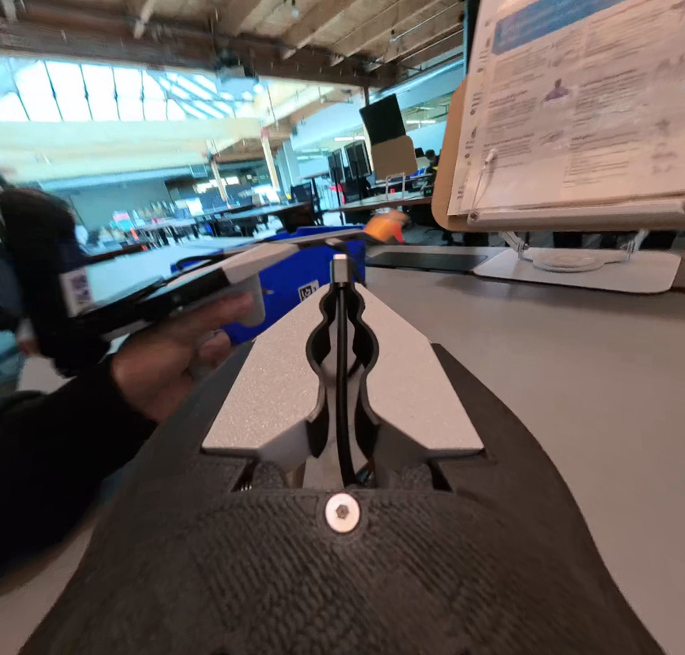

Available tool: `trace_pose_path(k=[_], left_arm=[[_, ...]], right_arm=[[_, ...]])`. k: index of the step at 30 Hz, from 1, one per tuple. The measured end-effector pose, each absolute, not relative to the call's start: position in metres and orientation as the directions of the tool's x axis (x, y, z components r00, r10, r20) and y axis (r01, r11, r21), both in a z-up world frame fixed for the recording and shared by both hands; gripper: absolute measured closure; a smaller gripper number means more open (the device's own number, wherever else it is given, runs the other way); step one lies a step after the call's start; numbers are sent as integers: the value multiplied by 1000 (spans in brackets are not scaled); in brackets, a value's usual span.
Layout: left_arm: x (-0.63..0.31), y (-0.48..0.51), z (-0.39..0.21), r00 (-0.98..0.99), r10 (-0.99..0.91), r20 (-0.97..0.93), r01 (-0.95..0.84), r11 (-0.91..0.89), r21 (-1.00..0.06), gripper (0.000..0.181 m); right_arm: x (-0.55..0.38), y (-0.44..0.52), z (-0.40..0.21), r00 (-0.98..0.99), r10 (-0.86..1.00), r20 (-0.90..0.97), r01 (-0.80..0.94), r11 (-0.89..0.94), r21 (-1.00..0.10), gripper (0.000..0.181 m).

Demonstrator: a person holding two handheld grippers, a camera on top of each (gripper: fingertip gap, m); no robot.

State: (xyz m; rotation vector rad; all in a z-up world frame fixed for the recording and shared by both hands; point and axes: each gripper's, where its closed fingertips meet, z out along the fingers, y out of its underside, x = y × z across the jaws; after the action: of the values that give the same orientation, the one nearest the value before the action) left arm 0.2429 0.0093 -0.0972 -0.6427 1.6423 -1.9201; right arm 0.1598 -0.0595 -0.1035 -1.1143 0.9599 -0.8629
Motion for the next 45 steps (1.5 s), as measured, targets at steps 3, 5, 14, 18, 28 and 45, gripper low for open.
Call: trace_pose_path(k=[3, 5, 14, 18, 28, 45], left_arm=[[256, 32, -88, -793, -572, 209, -39, -296, -954, 161], [229, 13, -81, -863, -489, 126, 25, -290, -957, 160], [215, 2, -88, -902, -415, 120, 2, -282, -959, 161], [215, 0, -89, -910, -393, 135, -19, -285, -958, 161], [208, -8, -92, -926, -366, 93, 2, -250, -968, 161], [210, -6, -94, -928, -348, 134, -40, -264, -964, 161]], right_arm=[[138, -76, -97, 351, -922, -163, 140, 224, -964, 177], [128, -77, -81, 354, -935, -15, 160, 76, -984, 176], [107, -219, 60, 127, -929, 347, 159, -326, -932, 177], [141, -283, 39, 129, -923, 364, -43, -371, -927, 177], [160, -348, -120, 125, -881, 456, -556, -443, -704, 164], [143, -382, -130, 255, -502, 827, -677, -703, -218, 178]])
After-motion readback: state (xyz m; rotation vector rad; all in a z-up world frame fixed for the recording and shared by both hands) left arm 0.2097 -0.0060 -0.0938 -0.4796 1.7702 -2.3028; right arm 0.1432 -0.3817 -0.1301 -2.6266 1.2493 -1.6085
